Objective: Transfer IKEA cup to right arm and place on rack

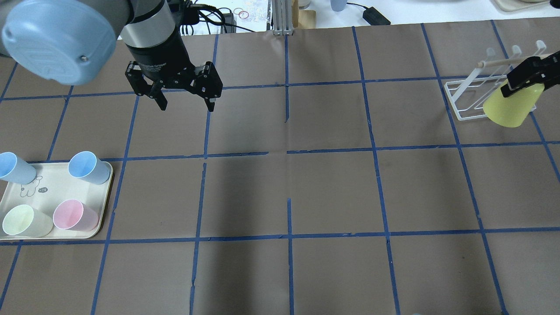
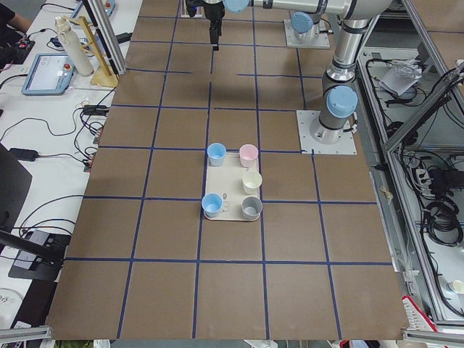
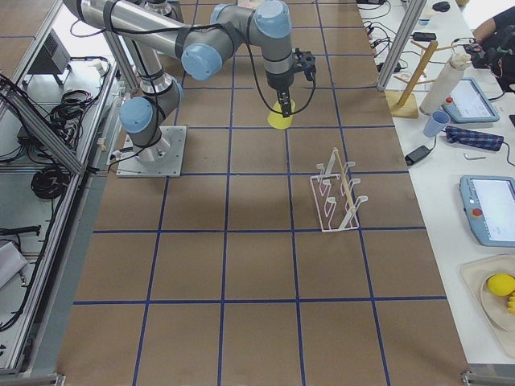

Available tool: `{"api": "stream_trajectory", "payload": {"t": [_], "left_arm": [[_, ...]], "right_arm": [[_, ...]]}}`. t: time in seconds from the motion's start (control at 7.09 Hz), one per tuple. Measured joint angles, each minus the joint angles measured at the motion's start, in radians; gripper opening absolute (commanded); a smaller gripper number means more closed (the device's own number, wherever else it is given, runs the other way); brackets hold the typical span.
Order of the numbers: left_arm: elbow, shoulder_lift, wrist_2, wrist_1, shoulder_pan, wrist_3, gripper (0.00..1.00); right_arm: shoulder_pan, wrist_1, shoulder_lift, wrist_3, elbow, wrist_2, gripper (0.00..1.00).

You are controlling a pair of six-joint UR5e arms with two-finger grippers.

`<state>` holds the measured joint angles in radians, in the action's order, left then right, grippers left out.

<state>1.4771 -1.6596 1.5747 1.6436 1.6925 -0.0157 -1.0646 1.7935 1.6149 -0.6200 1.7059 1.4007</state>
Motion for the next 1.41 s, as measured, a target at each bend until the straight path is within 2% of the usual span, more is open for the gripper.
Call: {"api": "stream_trajectory", "payload": {"t": [0.28, 0.56, 0.99, 1.41], "left_arm": [[0.055, 0.073, -0.003, 0.014, -0.078, 0.039, 1.0], [0.091, 0.121, -0.018, 0.008, -0.165, 0.043, 1.0], [0.095, 0.13, -0.01, -0.042, -0.172, 0.03, 1.0], [0.095, 0.122, -0.011, -0.068, -0.16, 0.046, 1.0]], "right_arm": [[0.023, 0.163, -0.09, -0.032, -0.008, 0.008, 0.0], [0.04, 0.264, -0.143, -0.049, -0.016, 0.007, 0.0], [0.047, 0.311, -0.182, -0.052, -0.017, 0.001, 0.0], [0.048, 0.405, -0.254, -0.052, -0.018, -0.004, 0.0]]}}
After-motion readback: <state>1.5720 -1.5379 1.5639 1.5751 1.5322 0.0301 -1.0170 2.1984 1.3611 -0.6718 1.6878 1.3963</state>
